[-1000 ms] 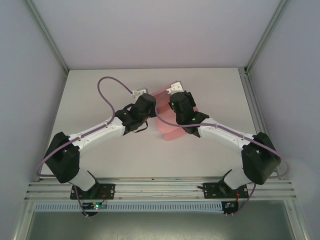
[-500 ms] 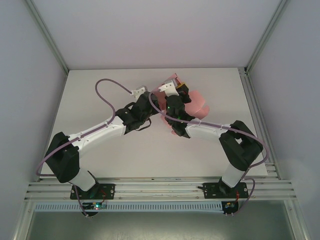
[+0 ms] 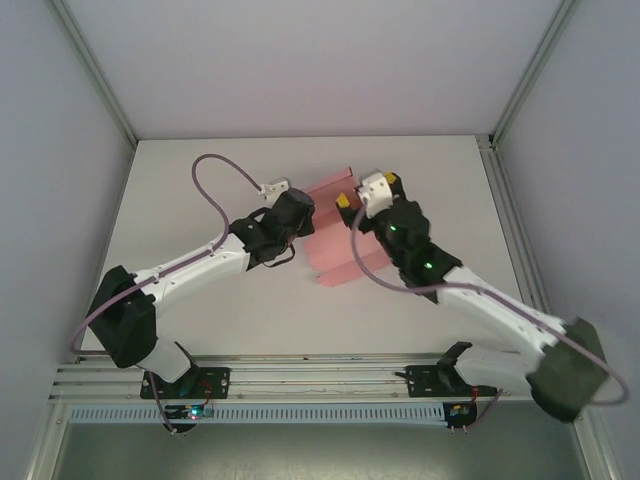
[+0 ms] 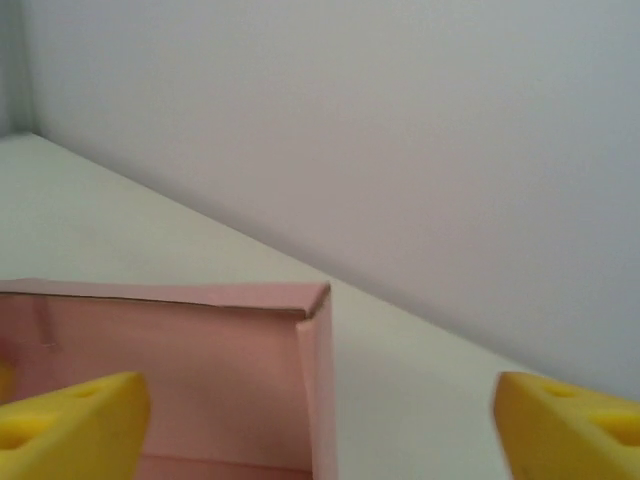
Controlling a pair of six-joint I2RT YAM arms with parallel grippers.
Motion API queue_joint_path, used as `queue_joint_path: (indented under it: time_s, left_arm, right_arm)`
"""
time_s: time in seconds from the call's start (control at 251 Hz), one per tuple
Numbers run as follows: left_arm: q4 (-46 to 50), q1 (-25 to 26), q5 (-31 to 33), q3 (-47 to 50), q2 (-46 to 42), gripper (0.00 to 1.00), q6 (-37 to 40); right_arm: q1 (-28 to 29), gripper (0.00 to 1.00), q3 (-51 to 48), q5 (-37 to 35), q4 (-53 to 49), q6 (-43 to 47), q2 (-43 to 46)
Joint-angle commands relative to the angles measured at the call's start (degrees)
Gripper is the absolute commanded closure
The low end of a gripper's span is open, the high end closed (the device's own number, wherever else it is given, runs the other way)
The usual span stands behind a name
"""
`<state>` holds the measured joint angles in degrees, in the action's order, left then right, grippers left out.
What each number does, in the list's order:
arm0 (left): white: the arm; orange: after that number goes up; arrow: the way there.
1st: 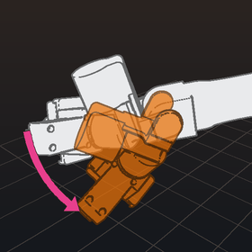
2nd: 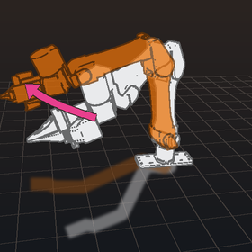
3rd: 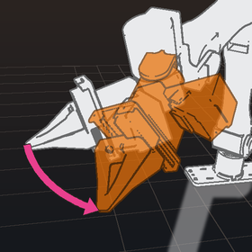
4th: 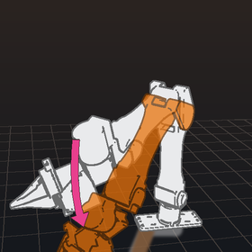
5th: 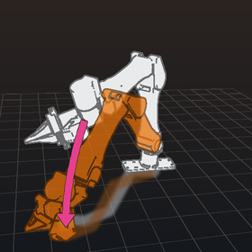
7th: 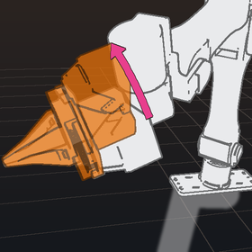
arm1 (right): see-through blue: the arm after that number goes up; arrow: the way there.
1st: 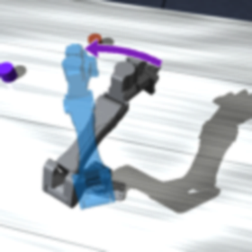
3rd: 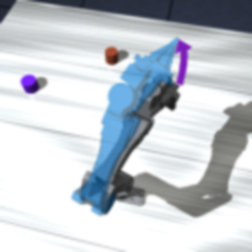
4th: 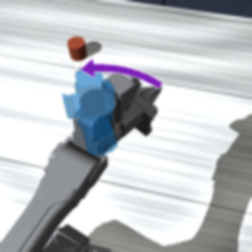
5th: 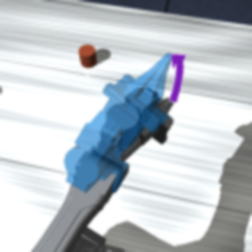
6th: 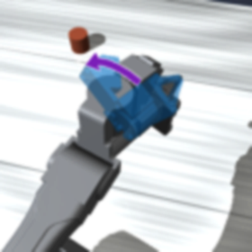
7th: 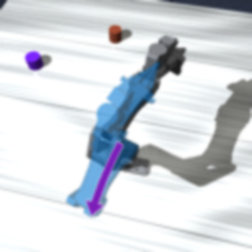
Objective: Assemble paper box
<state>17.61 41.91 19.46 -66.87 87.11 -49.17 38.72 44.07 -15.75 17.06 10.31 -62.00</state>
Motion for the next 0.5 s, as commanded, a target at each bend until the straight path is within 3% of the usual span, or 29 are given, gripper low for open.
queue_joint_path:
  time_s: [0.0, 0.16, 0.275, 0.327, 0.423, 0.495]
  left_arm:
    - [-1.49, -0.18, 2.83, 0.98, -3.62, 1.00, 11.20]
    - [-6.57, -0.49, 2.23, 3.50, -7.56, 1.00, 30.16]
    - [-8.39, -0.89, -5.79, 4.15, -10.81, 1.00, 44.55]
    - [-6.94, -1.67, -12.87, 3.73, -12.19, 1.00, 50.51]
    - [-2.67, -1.82, -23.63, 1.61, -14.43, 1.00, 58.77]
    - [-2.39, -1.80, -30.54, 1.14, -16.10, 1.00, 62.15]
  right_arm:
    - [-1.02, 0.02, -3.18, 8.66, -2.89, -7.85, 9.32]
    - [-5.55, 0.02, -8.93, -0.10, -3.57, -17.93, 24.49]
    - [-10.41, 0.02, -13.02, -4.10, -5.87, -25.99, 32.64]
    - [-12.67, 0.02, -12.51, -5.68, -10.66, -28.38, 34.16]
    - [-16.75, 0.02, -9.65, -5.35, -20.96, -30.27, 32.25]
    - [-19.70, 0.02, -7.34, -0.35, -26.83, -30.75, 27.56]
